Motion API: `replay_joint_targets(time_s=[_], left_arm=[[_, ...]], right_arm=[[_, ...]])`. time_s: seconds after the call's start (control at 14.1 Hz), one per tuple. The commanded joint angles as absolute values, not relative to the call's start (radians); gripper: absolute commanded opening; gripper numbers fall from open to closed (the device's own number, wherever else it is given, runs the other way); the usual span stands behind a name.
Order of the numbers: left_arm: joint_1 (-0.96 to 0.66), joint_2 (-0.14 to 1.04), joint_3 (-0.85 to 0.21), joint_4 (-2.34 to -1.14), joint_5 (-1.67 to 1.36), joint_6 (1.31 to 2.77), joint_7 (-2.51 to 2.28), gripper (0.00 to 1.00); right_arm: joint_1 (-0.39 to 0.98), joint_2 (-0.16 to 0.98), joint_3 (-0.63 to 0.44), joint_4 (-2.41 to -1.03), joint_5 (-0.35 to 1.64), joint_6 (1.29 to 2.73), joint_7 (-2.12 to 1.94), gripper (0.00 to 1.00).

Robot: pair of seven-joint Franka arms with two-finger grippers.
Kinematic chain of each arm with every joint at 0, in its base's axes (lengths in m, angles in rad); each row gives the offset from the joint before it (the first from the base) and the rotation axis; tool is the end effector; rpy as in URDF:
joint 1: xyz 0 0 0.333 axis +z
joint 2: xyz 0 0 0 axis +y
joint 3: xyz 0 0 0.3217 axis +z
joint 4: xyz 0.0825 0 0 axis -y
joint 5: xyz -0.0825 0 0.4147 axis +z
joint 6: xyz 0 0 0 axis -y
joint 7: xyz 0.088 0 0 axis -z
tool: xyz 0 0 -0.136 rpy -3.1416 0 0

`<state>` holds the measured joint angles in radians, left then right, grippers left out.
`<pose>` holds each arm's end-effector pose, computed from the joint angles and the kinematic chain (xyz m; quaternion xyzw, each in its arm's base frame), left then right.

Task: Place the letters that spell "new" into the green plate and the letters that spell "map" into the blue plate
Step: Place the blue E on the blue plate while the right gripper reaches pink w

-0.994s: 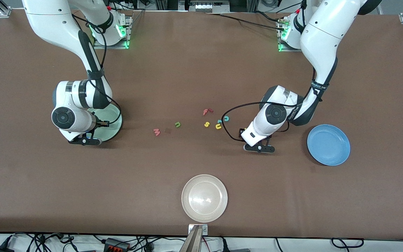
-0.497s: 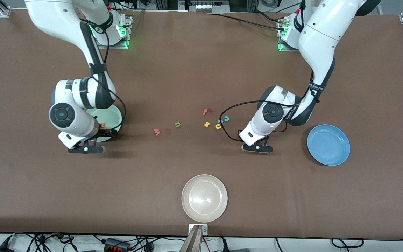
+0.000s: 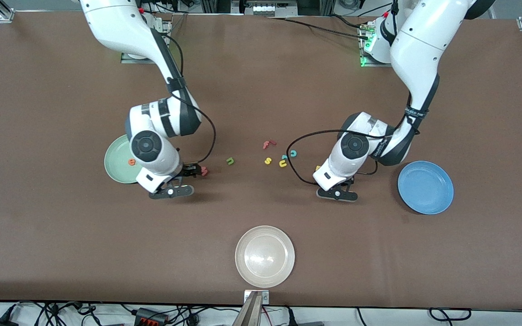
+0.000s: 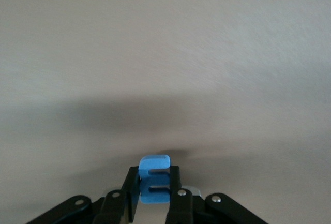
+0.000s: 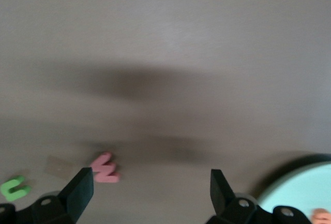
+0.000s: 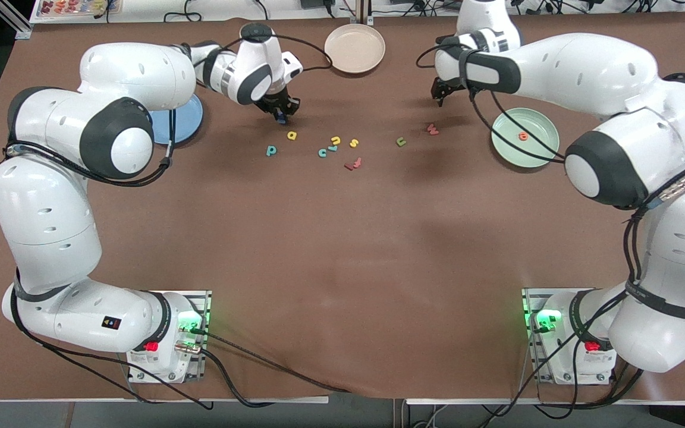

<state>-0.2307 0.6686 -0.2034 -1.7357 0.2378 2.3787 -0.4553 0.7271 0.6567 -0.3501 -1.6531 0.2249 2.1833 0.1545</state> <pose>0.6329 -0.2778 0.1526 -0.9983 0.0547 -0.0057 0.0181 0.6379 0.2873 0.1953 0.9965 0.0717 -0.0338 0.0276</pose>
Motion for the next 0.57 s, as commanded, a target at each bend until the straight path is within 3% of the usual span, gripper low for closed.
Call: replay_joint_targets(time_s=[0.0, 0.28, 0.5], left_arm=[[-0.181, 0.585, -0.206, -1.654, 0.264, 2.156, -0.353, 0.08], [-0.091, 0.526, -0.209, -1.626, 0.262, 1.981, -0.198, 0.09], [0.021, 0.537, -0.207, -1.637, 0.264, 1.974, -0.071, 0.09]], right_arm=[[0.762, 0.687, -0.356, -1.628, 0.285, 2.175, 0.204, 1.00], [0.817, 0.721, -0.356, -1.637, 0.279, 2.174, 0.187, 0.97], [0.825, 0.745, -0.356, -1.637, 0.264, 2.212, 0.126, 0.97]])
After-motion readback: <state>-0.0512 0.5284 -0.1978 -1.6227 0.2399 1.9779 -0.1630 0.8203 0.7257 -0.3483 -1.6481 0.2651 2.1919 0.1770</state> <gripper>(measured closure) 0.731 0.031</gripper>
